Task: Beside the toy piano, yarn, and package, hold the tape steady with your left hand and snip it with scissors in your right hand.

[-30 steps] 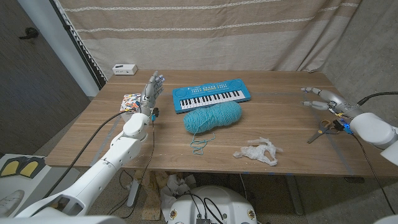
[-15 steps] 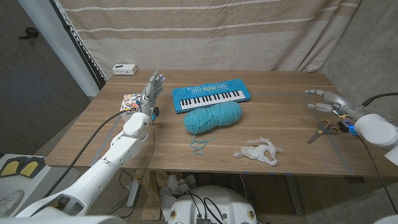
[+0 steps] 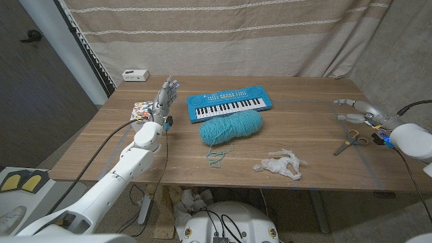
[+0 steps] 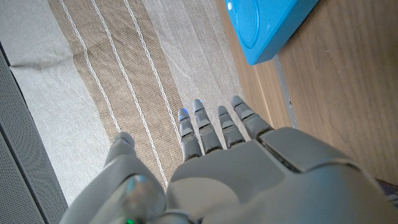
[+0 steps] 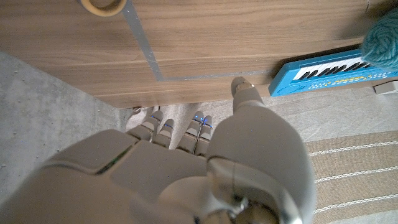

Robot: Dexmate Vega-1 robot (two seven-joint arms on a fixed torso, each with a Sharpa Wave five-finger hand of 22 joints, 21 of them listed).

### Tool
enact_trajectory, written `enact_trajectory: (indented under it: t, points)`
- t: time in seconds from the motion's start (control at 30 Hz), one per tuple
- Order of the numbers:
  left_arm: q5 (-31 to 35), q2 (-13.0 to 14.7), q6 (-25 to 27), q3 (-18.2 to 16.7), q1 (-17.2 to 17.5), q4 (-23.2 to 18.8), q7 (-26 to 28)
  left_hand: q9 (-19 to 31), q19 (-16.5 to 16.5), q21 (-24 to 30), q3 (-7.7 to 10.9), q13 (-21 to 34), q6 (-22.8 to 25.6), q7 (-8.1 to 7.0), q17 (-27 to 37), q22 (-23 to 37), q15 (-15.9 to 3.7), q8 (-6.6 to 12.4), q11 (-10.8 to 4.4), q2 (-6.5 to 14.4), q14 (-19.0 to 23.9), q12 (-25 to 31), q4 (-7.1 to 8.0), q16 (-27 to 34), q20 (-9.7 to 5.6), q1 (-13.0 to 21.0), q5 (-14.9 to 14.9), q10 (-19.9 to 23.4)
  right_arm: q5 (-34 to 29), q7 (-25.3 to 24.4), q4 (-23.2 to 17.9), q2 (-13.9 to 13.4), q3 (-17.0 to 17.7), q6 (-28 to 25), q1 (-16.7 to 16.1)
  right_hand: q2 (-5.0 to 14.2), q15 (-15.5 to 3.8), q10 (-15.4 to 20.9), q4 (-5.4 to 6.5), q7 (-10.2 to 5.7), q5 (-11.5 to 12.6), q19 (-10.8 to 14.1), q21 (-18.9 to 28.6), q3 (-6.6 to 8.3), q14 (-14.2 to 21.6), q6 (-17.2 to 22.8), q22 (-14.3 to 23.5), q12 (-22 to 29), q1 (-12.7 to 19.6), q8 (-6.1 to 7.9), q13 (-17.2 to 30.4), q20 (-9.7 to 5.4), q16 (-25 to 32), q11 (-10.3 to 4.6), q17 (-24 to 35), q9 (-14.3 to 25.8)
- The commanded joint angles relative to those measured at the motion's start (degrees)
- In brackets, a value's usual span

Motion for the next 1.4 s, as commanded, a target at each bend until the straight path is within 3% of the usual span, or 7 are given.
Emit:
enact_trajectory:
  t: [0.03, 0.37, 0.9, 1.07, 1.23, 1.33, 1.4]
  points:
    - [0.1, 0.3, 0.0, -0.3, 0.6, -0.7, 0.3, 0.1, 0.0, 0.0, 0.49, 0.2, 0.3, 0.27, 0.1, 0.1, -2.91, 0.28, 0.04, -0.4, -0.1, -0.1, -0.08, 0.0, -0.09, 0.5, 0.2, 0.3, -2.8, 2.9, -0.6, 0.6, 2.2, -0.3, -1.2, -0.06, -7.65, 0.0, -0.25, -0.33, 0.0, 0.5, 0.5, 0.35, 0.3, 0.4, 0.1, 0.0, 1.0, -0.13, 0.1, -1.46, 0.0, -0.52, 0.0, 0.2]
    - [0.1, 0.7, 0.2, -0.5, 1.2, -1.5, 0.4, 0.1, 0.0, -0.1, 0.5, 0.2, 0.3, 0.28, 0.1, 0.1, -2.81, 0.32, 0.01, -0.4, -0.1, -0.2, -0.06, 0.0, -0.13, 0.5, 0.2, 0.3, -6.9, 6.2, -1.6, -0.1, 4.0, -0.5, -3.1, -0.41, -7.63, -0.2, -0.36, -0.42, 0.0, 0.5, 0.4, 0.47, 0.1, 0.2, 0.1, -0.2, 1.8, -0.35, 0.1, -1.63, -0.1, -0.45, -0.1, 0.2]
    - [0.3, 1.0, 0.0, -0.6, 2.1, -2.4, 0.7, 0.1, 0.1, 0.0, 0.51, 0.2, 0.7, 0.23, 0.1, 0.1, -2.93, 0.45, -0.04, -0.4, 0.0, -0.2, -0.01, 0.1, -0.13, 0.4, 0.2, 0.4, -12.0, 10.8, -2.3, 1.8, 7.5, 1.5, -4.8, -0.7, -7.91, 0.2, -0.14, -0.41, 0.0, 1.0, 0.5, 0.45, 0.5, 0.3, 0.1, -0.2, 2.3, -0.53, 0.1, -1.88, 0.0, -0.53, 0.0, 0.2]
    - [0.3, 0.9, -0.1, -0.7, 2.4, -2.6, 0.8, 0.1, 0.3, 0.1, 0.51, 0.2, 1.0, 0.29, 0.1, 0.1, -2.94, 0.55, -0.1, -0.4, 0.1, -0.1, 0.0, 0.1, -0.27, 0.4, 0.2, 0.6, -13.6, 11.9, -2.7, 2.6, 8.1, 1.7, -5.3, -0.88, -8.09, 0.7, 0.13, -0.49, 0.0, 1.6, 0.6, 0.39, 0.9, 1.0, 0.1, -0.1, 2.7, -0.49, 0.1, -3.61, 0.1, -0.44, 0.0, 0.2]
    - [0.4, 1.0, -0.1, -0.8, 3.0, -3.3, 1.3, 0.1, 0.3, 0.1, 0.52, 0.2, 1.1, 0.27, 0.1, 0.1, -2.95, 0.57, 0.27, -0.5, 0.2, -0.1, 0.02, 0.2, -0.31, 0.4, 0.2, 0.8, -15.3, 12.5, -3.0, 3.2, 8.5, 2.1, -5.6, -1.0, -8.18, 1.0, 0.28, -0.47, 0.1, 1.0, 0.3, 0.29, 0.7, 1.3, 0.1, -0.1, 2.8, -0.48, 0.1, -4.16, -0.1, -0.58, 0.0, 0.2]
    - [0.4, 1.1, -0.1, -0.9, 3.3, -3.6, 1.5, 0.1, 0.3, 0.1, 0.52, 0.2, 1.2, 0.31, 0.1, 0.1, -2.91, 0.57, 0.29, -0.5, 0.3, -0.1, 0.02, 0.2, -0.33, 0.4, 0.2, 0.8, -16.2, 12.9, -3.0, 3.3, 8.6, 2.6, -5.8, -1.27, -8.24, 1.0, 0.57, 0.27, 0.1, 1.0, 0.2, 0.07, 0.7, -2.2, 0.1, -0.3, 3.1, -1.97, 0.2, -4.38, -0.1, -0.67, 0.0, 0.3]
    - [0.5, 1.1, -0.2, -0.9, 3.3, -3.6, 1.5, 0.1, 0.3, 0.0, 0.52, 0.2, 1.1, 0.3, 0.1, 0.1, -2.94, 0.56, 0.25, -0.5, 0.3, -0.1, 0.03, 0.2, -0.33, 0.4, 0.2, 0.8, -17.0, 13.3, -3.0, 3.3, 8.8, 3.0, -6.0, -1.27, -8.33, 1.0, 0.59, 0.33, 0.1, 1.1, 0.2, 0.05, 0.7, -2.3, 0.1, -0.3, 3.1, -1.96, 0.2, -4.47, -0.1, -0.69, 0.0, 0.3]
